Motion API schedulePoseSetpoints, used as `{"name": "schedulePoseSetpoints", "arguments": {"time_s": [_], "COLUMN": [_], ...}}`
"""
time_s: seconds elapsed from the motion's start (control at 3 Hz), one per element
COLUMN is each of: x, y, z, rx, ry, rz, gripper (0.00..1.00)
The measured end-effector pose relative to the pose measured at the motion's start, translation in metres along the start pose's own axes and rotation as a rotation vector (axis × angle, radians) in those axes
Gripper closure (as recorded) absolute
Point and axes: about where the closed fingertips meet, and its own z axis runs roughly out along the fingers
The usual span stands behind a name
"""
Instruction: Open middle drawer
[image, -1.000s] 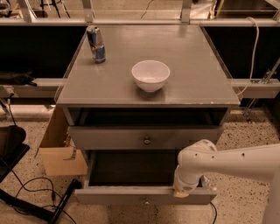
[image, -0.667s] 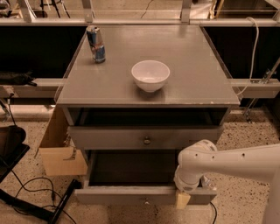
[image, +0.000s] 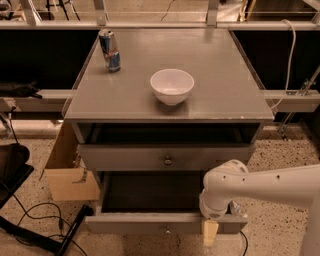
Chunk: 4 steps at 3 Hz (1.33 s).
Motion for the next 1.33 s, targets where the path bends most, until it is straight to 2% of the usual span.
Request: {"name": "schedulePoseSetpoints", "arguments": {"time_s": [0.33, 0.67, 1.0, 1.33], "x": [0.004, 0.017, 0.019, 0.019], "y": [0.004, 0.041, 0.071, 0.073], "z": [0.011, 0.032, 0.035, 0.031], "rx": [-0.033, -0.115, -0.162, -0.165], "ry": [0.000, -0.002, -0.002, -0.001], "rz": [0.001, 0.029, 0.047, 0.054], "gripper": [0.00, 0.19, 0.42, 0.65]}}
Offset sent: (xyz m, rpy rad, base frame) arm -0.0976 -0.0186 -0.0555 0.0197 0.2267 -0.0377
